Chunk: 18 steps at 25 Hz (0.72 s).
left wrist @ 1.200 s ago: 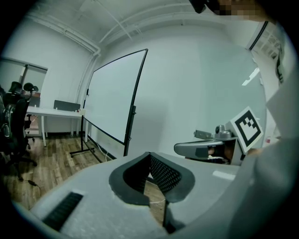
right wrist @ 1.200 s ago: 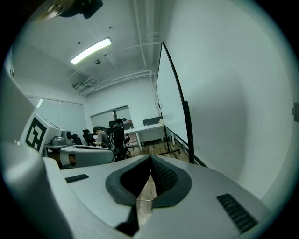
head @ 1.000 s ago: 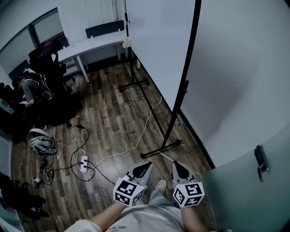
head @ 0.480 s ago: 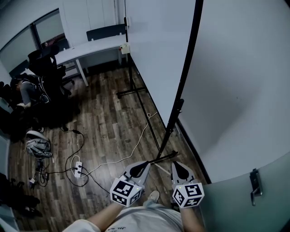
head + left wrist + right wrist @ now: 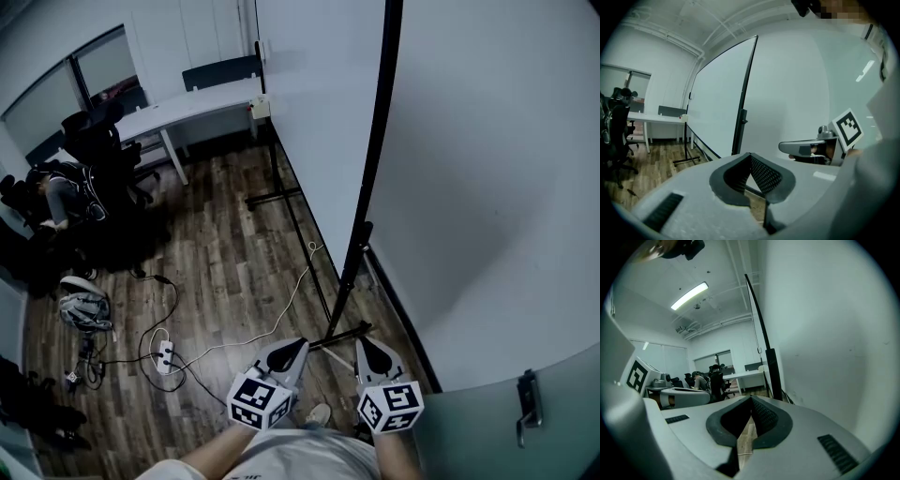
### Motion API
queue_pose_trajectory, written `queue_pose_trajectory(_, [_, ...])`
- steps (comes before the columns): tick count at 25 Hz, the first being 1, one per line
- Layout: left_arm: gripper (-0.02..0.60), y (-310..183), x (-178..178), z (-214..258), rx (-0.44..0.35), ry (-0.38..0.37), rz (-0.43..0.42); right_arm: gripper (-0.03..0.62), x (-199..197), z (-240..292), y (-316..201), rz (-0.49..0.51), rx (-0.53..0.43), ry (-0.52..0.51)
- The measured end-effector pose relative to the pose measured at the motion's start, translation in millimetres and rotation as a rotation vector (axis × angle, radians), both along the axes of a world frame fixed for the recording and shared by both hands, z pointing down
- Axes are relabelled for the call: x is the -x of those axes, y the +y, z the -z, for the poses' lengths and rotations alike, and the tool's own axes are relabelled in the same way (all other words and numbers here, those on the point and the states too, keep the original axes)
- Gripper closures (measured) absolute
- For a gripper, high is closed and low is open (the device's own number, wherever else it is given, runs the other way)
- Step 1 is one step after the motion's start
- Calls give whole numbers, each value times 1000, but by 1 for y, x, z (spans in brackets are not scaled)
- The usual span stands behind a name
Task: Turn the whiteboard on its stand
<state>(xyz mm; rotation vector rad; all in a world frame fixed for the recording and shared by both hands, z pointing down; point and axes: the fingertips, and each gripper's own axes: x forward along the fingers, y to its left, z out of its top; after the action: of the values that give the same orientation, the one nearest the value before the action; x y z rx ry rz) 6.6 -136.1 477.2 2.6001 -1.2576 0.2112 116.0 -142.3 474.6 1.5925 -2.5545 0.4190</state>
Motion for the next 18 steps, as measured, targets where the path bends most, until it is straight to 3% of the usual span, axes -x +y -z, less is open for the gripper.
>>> queue_pose_trajectory(18, [572, -53, 1, 11, -12, 1, -100, 588, 4, 18, -59, -41, -30, 21])
